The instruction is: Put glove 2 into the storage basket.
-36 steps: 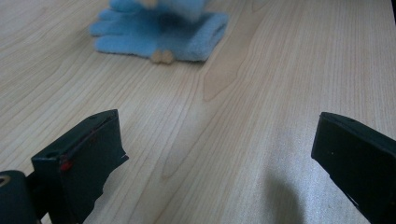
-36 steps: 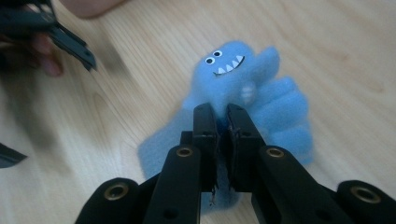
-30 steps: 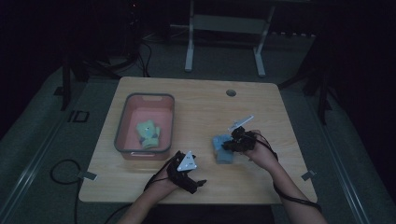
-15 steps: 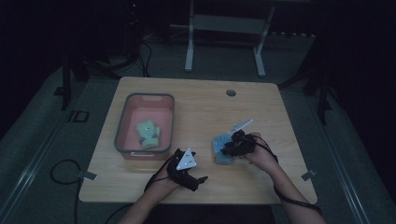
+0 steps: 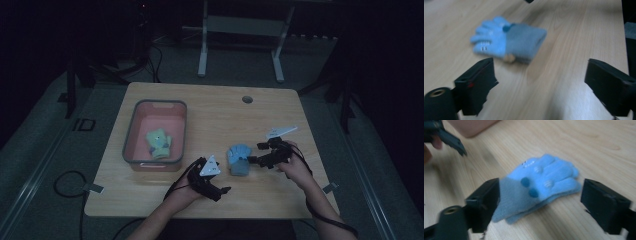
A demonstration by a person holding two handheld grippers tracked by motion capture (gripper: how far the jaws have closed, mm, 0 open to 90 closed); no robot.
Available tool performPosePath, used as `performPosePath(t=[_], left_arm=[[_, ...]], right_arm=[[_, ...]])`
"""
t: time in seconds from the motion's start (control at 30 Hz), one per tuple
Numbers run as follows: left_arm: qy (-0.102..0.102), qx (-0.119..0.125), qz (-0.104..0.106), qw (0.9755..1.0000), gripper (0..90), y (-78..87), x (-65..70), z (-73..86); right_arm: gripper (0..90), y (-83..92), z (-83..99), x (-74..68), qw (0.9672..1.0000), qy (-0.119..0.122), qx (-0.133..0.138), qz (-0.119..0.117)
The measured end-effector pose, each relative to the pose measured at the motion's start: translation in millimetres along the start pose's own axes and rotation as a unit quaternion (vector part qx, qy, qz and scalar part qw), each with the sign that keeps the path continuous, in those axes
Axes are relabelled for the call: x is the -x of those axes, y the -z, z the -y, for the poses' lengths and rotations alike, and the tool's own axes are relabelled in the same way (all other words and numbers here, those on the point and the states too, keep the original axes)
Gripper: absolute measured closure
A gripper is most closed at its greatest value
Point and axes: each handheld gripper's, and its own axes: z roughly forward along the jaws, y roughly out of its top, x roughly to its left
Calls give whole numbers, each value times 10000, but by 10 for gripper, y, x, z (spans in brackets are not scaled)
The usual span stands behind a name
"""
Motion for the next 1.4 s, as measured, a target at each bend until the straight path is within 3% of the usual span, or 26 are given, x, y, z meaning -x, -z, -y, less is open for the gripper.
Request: performPosePath(t=[0.13, 0.17, 0.2, 0.27, 0.4, 0.47, 0.53, 0.57, 0.6, 0.63, 0.67, 0.83, 0.93, 1.2, 1.27, 1.4], left_arm=[[-471, 25, -25, 9989, 160, -103, 29, -99], [-471, 25, -25, 9989, 202, -103, 29, -99], [-650, 34, -26, 9979, 235, -170, 38, -151], [-827, 44, 5, 9966, 316, -239, 44, -197], [-1178, -146, 22, 9929, 382, -405, 50, -273], [-1323, -251, 33, 9909, 404, -488, 43, -299], [-1425, -363, 44, 9891, 420, -565, 25, -313], [-1425, -363, 44, 9891, 423, -565, 25, -313], [-1467, -465, 41, 9881, 423, -631, 2, -318], [-1485, -504, 5, 9876, 435, -654, -6, -319], [-1502, -544, -15, 9872, 434, -675, -13, -316], [-1511, -735, -9, 9858, 433, -753, -42, -289], [-1547, -819, -55, 9845, 440, -783, -46, -292], [-1580, -891, -241, 9831, 591, -816, -60, -304], [-1627, -914, -272, 9821, 631, -815, -56, -306], [-1520, -922, -189, 9839, 684, -799, -96, -315]], right_arm=[[155, 42, -6, 34, 9999, 27, 134, 102], [155, 42, -6, 34, 9999, 27, 134, 102], [155, 49, -27, 48, 9997, -215, 129, 39], [134, 43, -48, 56, 9993, -369, 67, -69], [121, 1, -80, 57, 9989, -423, 150, -149], [162, -43, -104, 66, 9991, -404, 91, -79], [319, -85, -129, 90, 9992, -364, 136, 33], [319, -85, -129, 90, 9992, -364, 136, 33], [385, -112, -141, 111, 9994, -311, 89, 98], [435, -190, -157, 159, 9993, -221, 16, 298], [437, -231, -158, 184, 9992, -279, -42, 268], [361, -441, -122, 231, 9982, -382, -310, 334], [316, -529, -68, 215, 9974, -291, -463, 459], [306, -575, 16, 187, 9964, -269, -582, 555], [367, -578, 12, 165, 9965, -214, -603, 541], [482, -579, 5, 160, 9975, -194, -599, 332]])
